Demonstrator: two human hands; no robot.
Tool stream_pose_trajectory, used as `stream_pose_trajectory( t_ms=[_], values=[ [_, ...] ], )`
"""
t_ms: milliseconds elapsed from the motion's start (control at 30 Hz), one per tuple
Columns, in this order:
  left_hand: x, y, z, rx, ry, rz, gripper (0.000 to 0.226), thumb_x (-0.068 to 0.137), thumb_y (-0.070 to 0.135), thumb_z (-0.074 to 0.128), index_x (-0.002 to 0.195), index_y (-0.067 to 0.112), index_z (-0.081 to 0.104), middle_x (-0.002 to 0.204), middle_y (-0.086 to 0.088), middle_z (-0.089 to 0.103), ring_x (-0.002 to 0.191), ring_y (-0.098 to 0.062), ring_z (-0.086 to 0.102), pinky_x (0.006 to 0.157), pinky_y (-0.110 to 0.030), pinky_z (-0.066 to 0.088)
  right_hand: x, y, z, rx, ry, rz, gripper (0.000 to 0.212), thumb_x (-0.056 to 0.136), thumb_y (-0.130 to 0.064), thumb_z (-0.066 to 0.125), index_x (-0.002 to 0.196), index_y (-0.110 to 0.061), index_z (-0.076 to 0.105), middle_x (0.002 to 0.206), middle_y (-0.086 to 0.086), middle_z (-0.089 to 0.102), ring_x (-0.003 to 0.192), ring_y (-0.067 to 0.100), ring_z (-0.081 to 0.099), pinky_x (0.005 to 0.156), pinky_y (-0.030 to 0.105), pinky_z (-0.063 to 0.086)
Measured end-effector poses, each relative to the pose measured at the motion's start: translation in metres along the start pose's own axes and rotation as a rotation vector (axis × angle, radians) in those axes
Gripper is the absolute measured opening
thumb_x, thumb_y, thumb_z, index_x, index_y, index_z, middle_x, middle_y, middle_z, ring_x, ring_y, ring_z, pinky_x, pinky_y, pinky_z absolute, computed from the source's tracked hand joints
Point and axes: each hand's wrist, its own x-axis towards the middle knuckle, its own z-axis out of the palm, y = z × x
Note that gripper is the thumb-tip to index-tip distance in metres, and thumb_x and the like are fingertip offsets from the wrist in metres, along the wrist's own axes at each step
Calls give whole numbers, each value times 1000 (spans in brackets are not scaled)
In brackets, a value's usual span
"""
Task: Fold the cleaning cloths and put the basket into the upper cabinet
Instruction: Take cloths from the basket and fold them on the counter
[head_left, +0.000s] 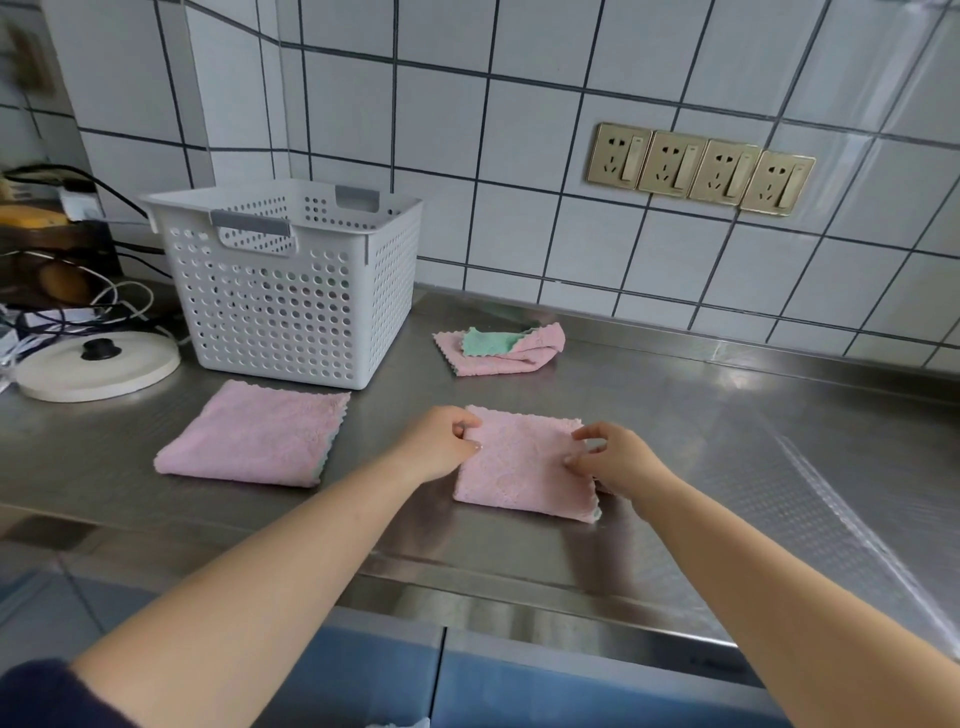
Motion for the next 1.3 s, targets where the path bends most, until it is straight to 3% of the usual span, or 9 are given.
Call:
stream_pose_trajectory(
  t_ms=[133,333,600,700,900,1167,1233,1300],
  values=[
    [-7,-3,-20,-31,35,36,39,85,2,62,123,9,59,126,-8,59,115,-18,55,94,-22,40,-9,-13,12,214,-36,18,20,83,-13,68,101,-17,60,80,1,56,70,16,52,57,24,42],
    [-22,-29,-102,-3,135,34,41,88,2,59,127,14,57,133,-4,55,120,-15,52,95,-18,36,-10,-71,66,338,-142,-72,8,84,-14,68,87,-18,63,91,4,61,82,17,58,77,34,52],
    [-44,-82,-196,8,223,-56,42,88,-2,56,128,10,57,135,-5,53,124,-15,48,92,-17,34,-10,-146,151,342,-278,-153,6,85,-15,67,84,-19,63,93,6,62,80,16,57,60,23,50],
    [-49,-99,-212,-5,242,-99,41,89,-1,56,128,11,57,133,-6,55,122,-14,49,91,-17,35,-10,-158,171,345,-302,-152,5,84,-16,68,87,-17,64,92,6,63,79,15,58,62,23,52],
    [-49,-121,-222,-24,227,-130,41,88,-1,56,128,9,56,134,-7,54,124,-16,49,94,-18,35,-6,-163,194,280,-312,-129,10,83,-18,69,92,-16,66,99,8,65,81,17,60,72,28,55],
    [-47,-133,-214,26,200,-148,42,86,3,61,128,7,56,132,-8,56,121,-16,51,94,-17,35,-9,-156,198,205,-305,-121,21,86,-15,66,105,-9,67,83,3,62,67,10,57,53,16,48],
    [-45,-135,-215,167,221,-135,43,87,10,61,129,13,56,134,-7,52,121,-18,50,100,-24,37,-9,-155,200,40,-228,-214,24,87,-18,63,109,-12,67,89,1,62,72,13,59,61,21,48],
    [-42,-131,-214,356,258,-55,42,89,12,53,131,16,54,137,-6,47,125,-20,45,105,-31,35,-8,-159,205,-184,-76,-365,28,88,-25,56,114,-21,66,115,3,57,92,18,60,79,26,47]
  ],
)
